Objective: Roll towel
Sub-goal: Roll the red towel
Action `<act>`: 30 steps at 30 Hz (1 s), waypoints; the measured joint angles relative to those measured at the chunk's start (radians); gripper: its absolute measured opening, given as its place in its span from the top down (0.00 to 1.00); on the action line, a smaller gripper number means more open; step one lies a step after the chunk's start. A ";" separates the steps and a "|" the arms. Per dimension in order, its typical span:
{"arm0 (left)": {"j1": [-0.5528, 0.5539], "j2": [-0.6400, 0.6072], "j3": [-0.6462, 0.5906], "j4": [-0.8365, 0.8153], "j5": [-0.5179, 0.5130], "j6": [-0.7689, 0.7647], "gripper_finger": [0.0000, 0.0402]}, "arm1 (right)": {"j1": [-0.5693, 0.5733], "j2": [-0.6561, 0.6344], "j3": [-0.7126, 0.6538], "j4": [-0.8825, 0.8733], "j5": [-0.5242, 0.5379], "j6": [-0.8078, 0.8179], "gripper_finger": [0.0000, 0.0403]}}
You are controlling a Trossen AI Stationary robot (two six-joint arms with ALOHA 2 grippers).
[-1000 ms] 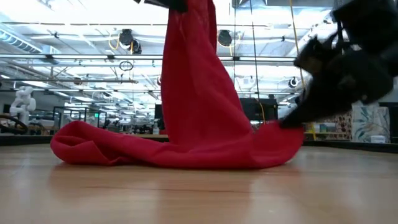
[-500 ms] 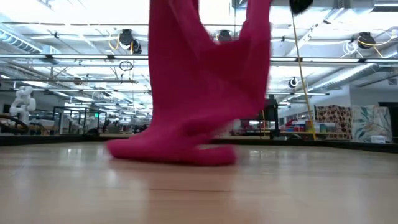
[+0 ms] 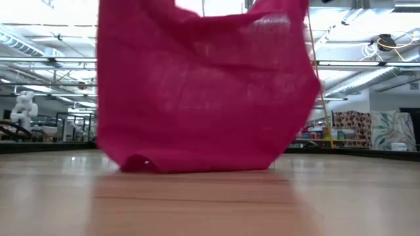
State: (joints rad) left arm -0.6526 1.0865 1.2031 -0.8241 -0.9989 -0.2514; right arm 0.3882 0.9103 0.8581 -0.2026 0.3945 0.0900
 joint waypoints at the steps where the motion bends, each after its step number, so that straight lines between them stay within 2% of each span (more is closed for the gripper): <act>1: -0.008 0.001 -0.003 -0.033 0.003 -0.050 0.96 | 0.000 0.009 0.000 -0.024 0.001 0.028 0.98; 7: -0.017 0.022 -0.080 -0.047 0.040 -0.224 0.96 | 0.001 0.093 0.000 -0.104 0.000 0.145 0.98; 13: -0.017 0.077 -0.179 -0.033 0.108 -0.372 0.96 | 0.009 0.231 0.000 -0.167 -0.003 0.264 0.98; 18: -0.017 0.148 -0.223 0.050 0.192 -0.398 0.96 | 0.043 0.351 0.000 -0.186 -0.009 0.357 0.98; 21: -0.017 0.194 -0.229 0.099 0.208 -0.398 0.96 | 0.066 0.409 0.000 -0.183 -0.009 0.402 0.98; 26: -0.016 0.281 -0.229 0.109 0.215 -0.399 0.96 | 0.103 0.478 0.000 -0.174 -0.009 0.457 0.98; 30: -0.016 0.336 -0.229 0.109 0.272 -0.421 0.96 | 0.127 0.507 0.000 -0.159 -0.022 0.480 0.98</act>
State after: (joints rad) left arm -0.6689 1.4223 0.9741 -0.7146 -0.7274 -0.6722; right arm 0.5150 1.4170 0.8577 -0.3614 0.3725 0.5697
